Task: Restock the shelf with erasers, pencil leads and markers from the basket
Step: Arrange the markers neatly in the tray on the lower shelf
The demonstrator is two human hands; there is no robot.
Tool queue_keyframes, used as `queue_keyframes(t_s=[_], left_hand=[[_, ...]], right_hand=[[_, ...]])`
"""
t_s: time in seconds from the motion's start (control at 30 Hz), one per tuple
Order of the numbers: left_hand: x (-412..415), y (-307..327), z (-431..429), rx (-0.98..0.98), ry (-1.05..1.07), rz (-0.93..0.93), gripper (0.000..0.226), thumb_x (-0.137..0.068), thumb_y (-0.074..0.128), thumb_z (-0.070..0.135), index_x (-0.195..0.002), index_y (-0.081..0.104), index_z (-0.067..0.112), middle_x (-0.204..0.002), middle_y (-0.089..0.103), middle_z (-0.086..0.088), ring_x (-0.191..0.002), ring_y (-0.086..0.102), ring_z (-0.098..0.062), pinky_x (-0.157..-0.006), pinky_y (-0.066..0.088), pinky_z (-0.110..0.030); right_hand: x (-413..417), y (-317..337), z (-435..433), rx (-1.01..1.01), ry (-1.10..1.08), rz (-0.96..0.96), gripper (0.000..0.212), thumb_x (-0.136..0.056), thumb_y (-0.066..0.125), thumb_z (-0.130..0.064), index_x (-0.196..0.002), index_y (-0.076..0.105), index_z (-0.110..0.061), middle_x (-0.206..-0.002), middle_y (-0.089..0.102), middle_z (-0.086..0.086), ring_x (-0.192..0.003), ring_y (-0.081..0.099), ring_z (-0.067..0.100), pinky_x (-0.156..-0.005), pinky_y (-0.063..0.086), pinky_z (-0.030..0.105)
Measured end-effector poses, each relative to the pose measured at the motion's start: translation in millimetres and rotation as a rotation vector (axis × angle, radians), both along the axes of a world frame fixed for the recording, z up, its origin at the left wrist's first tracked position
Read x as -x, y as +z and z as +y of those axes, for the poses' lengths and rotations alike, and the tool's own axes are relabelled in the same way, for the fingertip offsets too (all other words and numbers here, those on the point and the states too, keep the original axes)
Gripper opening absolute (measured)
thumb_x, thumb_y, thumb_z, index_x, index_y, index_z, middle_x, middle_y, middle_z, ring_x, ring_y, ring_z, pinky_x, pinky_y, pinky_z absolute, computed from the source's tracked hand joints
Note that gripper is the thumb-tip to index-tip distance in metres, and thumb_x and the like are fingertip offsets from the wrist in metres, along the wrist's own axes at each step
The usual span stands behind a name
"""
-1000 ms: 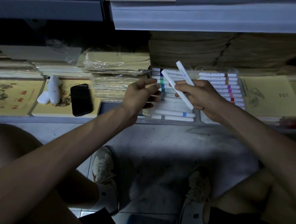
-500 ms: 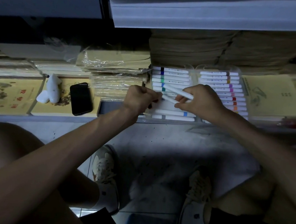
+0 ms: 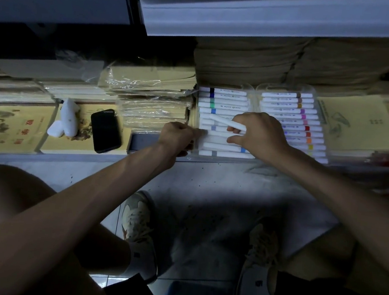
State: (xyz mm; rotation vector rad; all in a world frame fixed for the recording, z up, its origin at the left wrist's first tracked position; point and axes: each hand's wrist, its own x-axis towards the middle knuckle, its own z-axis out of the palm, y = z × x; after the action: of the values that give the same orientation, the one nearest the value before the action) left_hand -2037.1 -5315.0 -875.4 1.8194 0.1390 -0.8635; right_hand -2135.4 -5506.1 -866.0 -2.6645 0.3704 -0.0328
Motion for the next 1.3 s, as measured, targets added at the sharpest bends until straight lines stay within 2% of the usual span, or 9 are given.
queue_keyframes(t_s=[0.2,0.33,0.47,0.73,0.9,1.07,1.17,1.23,1.3], left_hand=[[0,-5,-3,-0.007,0.011,-0.002,0.020,-0.083,0.086,0.018,-0.094,0.072,0.008,-0.073,0.070,-0.006,-0.065,0.061,-0.020,-0.052,0.045,-0.026],[-2,-10,-4,-0.014,0.019,-0.002,0.036,-0.082,0.087,0.019,-0.108,0.071,-0.001,-0.077,0.072,-0.007,-0.055,0.062,-0.014,-0.043,0.042,-0.019],[-2,-12,-4,0.007,0.041,-0.017,0.035,-0.082,0.087,0.015,-0.109,0.068,0.001,-0.083,0.072,-0.013,-0.046,0.060,-0.011,-0.041,0.037,-0.018],[-4,-17,-7,0.011,0.046,-0.021,0.033,-0.074,0.093,0.015,-0.085,0.062,0.014,-0.078,0.072,-0.009,-0.051,0.061,-0.013,-0.038,0.037,-0.018],[-3,-17,-6,0.023,0.067,-0.028,0.031,-0.080,0.089,0.016,-0.098,0.066,0.007,-0.088,0.073,-0.019,-0.055,0.060,-0.017,-0.035,0.032,-0.015],[-2,-18,-8,0.025,0.085,-0.041,0.027,-0.082,0.086,0.008,-0.094,0.061,0.007,-0.096,0.073,-0.024,-0.061,0.062,-0.022,-0.033,0.033,-0.013],[-3,-21,-8,-0.001,0.079,-0.037,0.026,-0.082,0.087,0.013,-0.089,0.062,0.011,-0.093,0.073,-0.020,-0.065,0.061,-0.024,-0.035,0.032,-0.015],[-3,-19,-8,-0.006,0.075,-0.022,0.025,-0.083,0.086,0.015,-0.097,0.066,0.008,-0.091,0.073,-0.018,-0.067,0.059,-0.024,-0.036,0.032,-0.017],[-3,-17,-7,-0.002,0.077,-0.005,0.024,-0.085,0.084,0.015,-0.100,0.068,0.007,-0.084,0.069,-0.015,-0.059,0.056,-0.020,-0.039,0.030,-0.018]], right_hand=[[-1,-2,0,-0.041,-0.009,-0.003,0.018,-0.078,0.086,-0.031,-0.092,0.077,-0.023,-0.087,0.070,-0.009,-0.076,0.061,0.012,-0.067,0.038,0.026],[-1,-1,0,-0.072,-0.024,-0.004,0.018,-0.079,0.086,-0.031,-0.094,0.080,-0.026,-0.093,0.069,-0.007,-0.082,0.064,0.014,-0.072,0.050,0.031],[-1,-4,-3,-0.169,-0.115,-0.005,0.008,-0.083,0.082,-0.034,-0.089,0.081,-0.029,-0.081,0.073,-0.011,-0.076,0.067,0.008,-0.073,0.057,0.034],[-2,-5,-13,-0.278,-0.189,0.023,0.012,-0.077,0.088,-0.024,-0.086,0.081,-0.027,-0.084,0.076,-0.011,-0.080,0.071,0.008,-0.080,0.061,0.040],[-1,-4,-12,-0.144,-0.158,0.053,0.009,-0.081,0.084,-0.031,-0.087,0.081,-0.025,-0.079,0.075,-0.006,-0.074,0.069,0.014,-0.074,0.060,0.040],[-2,0,-8,-0.075,-0.087,0.046,0.007,-0.082,0.083,-0.029,-0.087,0.081,-0.024,-0.080,0.074,-0.003,-0.075,0.068,0.017,-0.074,0.058,0.039],[-2,0,-9,-0.107,-0.099,0.029,0.008,-0.080,0.085,-0.028,-0.085,0.081,-0.024,-0.078,0.075,-0.006,-0.074,0.069,0.014,-0.075,0.059,0.039],[-2,0,-10,-0.109,-0.085,0.023,0.008,-0.080,0.085,-0.028,-0.086,0.082,-0.024,-0.080,0.075,-0.006,-0.075,0.069,0.014,-0.075,0.059,0.038],[-1,0,-12,-0.105,-0.057,0.025,0.009,-0.081,0.084,-0.030,-0.088,0.081,-0.024,-0.082,0.075,-0.006,-0.076,0.068,0.014,-0.074,0.057,0.036]])
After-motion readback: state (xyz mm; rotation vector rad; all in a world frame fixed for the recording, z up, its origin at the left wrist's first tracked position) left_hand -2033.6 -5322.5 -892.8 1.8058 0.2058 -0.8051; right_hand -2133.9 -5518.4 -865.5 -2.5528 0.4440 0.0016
